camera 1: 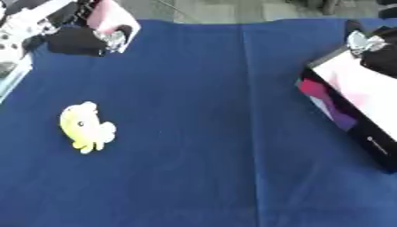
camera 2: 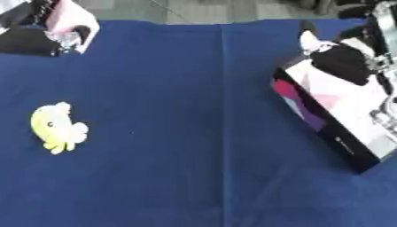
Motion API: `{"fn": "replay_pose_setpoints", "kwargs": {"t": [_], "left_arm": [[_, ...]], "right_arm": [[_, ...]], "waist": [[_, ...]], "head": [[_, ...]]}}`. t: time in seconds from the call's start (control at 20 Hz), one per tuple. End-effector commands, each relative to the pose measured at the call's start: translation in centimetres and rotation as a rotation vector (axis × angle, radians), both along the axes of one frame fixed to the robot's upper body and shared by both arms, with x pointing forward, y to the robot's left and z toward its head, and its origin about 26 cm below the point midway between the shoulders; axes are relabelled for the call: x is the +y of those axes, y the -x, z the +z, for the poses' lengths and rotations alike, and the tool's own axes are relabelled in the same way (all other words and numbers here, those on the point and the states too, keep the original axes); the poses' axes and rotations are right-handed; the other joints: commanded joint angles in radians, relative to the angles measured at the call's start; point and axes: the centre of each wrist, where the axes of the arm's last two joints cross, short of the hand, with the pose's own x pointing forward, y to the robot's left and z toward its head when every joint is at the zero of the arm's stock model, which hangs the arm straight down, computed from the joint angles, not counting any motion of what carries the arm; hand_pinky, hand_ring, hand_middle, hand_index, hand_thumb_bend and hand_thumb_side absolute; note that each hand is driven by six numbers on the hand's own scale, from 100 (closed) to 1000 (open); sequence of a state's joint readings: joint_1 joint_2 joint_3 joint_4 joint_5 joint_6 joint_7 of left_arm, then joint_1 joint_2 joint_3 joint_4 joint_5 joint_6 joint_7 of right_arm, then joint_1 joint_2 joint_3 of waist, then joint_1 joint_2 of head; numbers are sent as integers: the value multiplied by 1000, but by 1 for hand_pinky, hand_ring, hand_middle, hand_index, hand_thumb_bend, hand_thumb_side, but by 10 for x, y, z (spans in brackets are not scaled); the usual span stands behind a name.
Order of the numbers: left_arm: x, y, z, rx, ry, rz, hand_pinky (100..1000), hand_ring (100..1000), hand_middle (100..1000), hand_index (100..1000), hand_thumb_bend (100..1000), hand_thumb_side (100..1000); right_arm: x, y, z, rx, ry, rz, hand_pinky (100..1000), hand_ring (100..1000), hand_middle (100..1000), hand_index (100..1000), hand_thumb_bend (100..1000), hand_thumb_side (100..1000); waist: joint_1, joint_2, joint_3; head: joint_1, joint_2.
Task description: Pick up the objects with one hand, pass them to the other hand, and then place them into the box on the other side of the table.
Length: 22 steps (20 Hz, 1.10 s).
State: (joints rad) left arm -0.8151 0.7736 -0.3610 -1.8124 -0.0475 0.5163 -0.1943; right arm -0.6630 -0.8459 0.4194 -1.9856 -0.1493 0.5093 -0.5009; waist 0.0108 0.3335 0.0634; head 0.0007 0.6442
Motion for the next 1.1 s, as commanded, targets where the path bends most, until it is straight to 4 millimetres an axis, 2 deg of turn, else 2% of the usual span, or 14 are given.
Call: {"fn": "replay_pose_setpoints", "kwargs": {"t": [0.05,0.25,0.45,0.5,0.55,0.75,1.1], "left_arm": [[-2,19,8,-33,-11,-108,801,685,630,634,100,401],[-5,37,3,-38,4,-235,801,683,629,634,100,407],[-8,39,-6,-46,4,-307,801,680,628,634,100,409],[-9,39,-8,-54,2,-317,800,678,628,634,100,301],[-10,39,-10,-66,1,-325,800,678,627,634,100,404],[-17,39,-22,-121,-7,-354,800,676,627,633,100,395],[-26,39,-37,-256,-1,-387,783,658,611,626,100,325]], "right_arm": [[7,4,5,-39,68,55,751,833,809,840,326,214],[21,5,5,-51,134,119,759,835,810,842,337,212],[39,6,7,-54,197,163,770,839,815,846,350,212],[43,7,8,-53,212,170,770,839,815,846,348,212],[47,8,8,-52,225,178,770,839,815,846,347,212],[62,10,9,-49,276,201,776,842,818,849,357,205],[78,14,13,-35,347,262,771,839,812,849,353,208]], "waist": [[-2,-31,0],[-3,-29,-5],[-5,-31,-15],[-6,-32,-17],[-6,-33,-20],[-7,-37,-25],[-8,-38,-27]], "head": [[-16,0],[-32,2],[-36,10],[-36,13],[-36,15],[-35,22],[-38,28]]}}
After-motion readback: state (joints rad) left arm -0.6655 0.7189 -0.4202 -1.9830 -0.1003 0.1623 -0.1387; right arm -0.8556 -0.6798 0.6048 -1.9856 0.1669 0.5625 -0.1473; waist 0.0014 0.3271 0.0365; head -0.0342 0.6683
